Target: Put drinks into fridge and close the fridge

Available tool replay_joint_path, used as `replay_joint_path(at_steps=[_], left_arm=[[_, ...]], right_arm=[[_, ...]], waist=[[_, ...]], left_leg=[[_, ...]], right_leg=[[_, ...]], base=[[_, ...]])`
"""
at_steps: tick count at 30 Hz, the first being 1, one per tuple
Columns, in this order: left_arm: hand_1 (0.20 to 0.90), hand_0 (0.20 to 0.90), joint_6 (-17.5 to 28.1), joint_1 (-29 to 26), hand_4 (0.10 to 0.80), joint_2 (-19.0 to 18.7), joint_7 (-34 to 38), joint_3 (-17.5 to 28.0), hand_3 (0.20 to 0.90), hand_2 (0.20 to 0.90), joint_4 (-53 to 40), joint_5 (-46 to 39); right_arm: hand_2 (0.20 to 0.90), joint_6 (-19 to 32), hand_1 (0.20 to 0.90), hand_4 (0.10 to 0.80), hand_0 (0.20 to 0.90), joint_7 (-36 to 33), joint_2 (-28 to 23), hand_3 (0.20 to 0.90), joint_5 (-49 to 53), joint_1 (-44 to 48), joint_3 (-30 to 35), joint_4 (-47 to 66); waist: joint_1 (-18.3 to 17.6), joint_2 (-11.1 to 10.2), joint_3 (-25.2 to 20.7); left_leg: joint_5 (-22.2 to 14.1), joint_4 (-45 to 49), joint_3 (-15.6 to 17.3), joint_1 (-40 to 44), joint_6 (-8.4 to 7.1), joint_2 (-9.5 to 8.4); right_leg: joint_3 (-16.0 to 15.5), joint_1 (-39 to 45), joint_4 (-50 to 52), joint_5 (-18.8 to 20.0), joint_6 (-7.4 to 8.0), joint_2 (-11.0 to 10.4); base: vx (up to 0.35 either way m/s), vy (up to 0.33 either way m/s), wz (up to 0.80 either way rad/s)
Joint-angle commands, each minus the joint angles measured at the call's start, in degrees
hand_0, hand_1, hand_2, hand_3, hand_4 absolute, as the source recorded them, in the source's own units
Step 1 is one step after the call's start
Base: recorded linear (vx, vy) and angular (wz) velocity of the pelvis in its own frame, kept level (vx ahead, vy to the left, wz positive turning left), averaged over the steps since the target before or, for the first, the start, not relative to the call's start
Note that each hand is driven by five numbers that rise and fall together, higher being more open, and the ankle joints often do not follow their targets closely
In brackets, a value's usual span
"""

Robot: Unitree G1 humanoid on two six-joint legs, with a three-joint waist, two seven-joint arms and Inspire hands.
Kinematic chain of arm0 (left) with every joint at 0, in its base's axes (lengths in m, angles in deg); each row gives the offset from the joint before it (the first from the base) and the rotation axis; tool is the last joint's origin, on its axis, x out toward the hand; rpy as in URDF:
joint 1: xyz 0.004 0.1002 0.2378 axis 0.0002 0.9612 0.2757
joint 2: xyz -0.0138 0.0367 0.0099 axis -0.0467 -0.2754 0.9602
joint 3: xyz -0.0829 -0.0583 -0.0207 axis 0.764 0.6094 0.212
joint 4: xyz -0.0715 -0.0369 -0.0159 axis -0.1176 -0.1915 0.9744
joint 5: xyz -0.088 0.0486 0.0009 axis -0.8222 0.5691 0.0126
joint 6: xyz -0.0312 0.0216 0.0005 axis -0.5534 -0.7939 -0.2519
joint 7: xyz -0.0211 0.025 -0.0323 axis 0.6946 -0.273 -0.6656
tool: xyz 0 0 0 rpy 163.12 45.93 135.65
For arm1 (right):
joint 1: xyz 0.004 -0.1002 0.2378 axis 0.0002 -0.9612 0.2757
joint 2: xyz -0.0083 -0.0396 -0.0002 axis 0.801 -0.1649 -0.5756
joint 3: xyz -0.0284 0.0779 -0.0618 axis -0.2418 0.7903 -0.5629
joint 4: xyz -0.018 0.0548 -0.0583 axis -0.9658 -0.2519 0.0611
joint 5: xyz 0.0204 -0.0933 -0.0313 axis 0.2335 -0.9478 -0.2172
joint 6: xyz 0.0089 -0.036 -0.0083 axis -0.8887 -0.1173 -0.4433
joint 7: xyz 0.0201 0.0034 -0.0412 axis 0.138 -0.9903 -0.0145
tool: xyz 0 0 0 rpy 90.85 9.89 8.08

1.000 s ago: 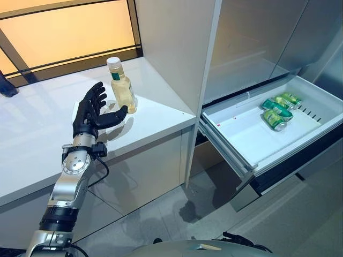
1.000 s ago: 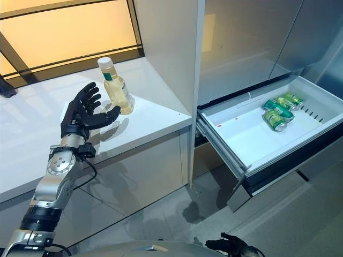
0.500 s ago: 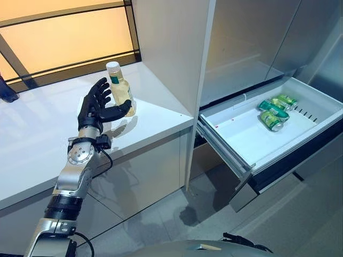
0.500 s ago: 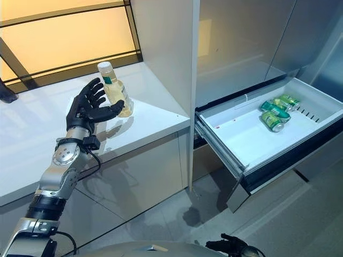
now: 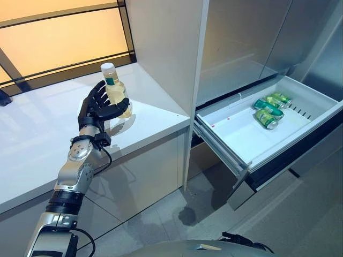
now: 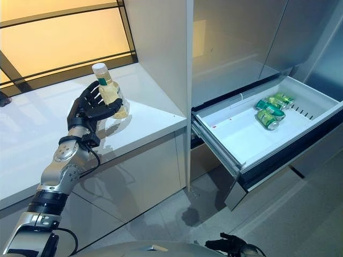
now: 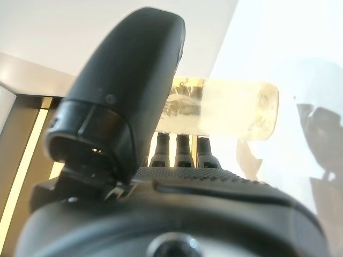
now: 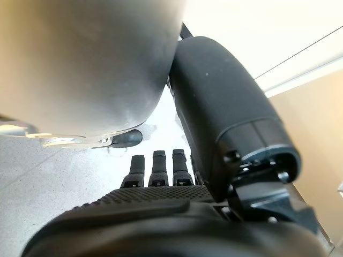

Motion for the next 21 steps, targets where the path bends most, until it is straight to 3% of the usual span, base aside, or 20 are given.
replay_joint_path(at_steps=[1,21], left_arm=[[0.900,0.900,5.1,-13.0,0.800,-2.7,0.5,0.2,0.900,0.900,0.7,-1.6],[0.900,0.900,4.3,-18.6,0.800,-2.3,1.1,-2.1,0.900,0.900,4.0,-2.5]], right_arm=[[0.900,-0.3,0.900,0.800,0.900,0.5,-1.1,0.900,-0.5,-0.4,-2.5,-0.8],[0.900,-0.3,0.900,0.800,0.900,1.3,-1.4,0.900,-0.6,0.2,-3.6,-1.7]], waist=[[0.0,0.0,-2.3],[-0.9,0.2,-2.8]], left_leg=[[-6.8,0.2,-3.3,0.8,0.85,-2.10],[-6.9,0.2,-2.9,0.8,0.66,-2.04]], right_leg=[[-1.5,-3.1,1.6,0.6,3.28,0.6],[-0.8,-3.3,1.6,0.6,3.36,0.7]], base=[[0.000,0.000,0.00],[0.000,0.000,0.00]])
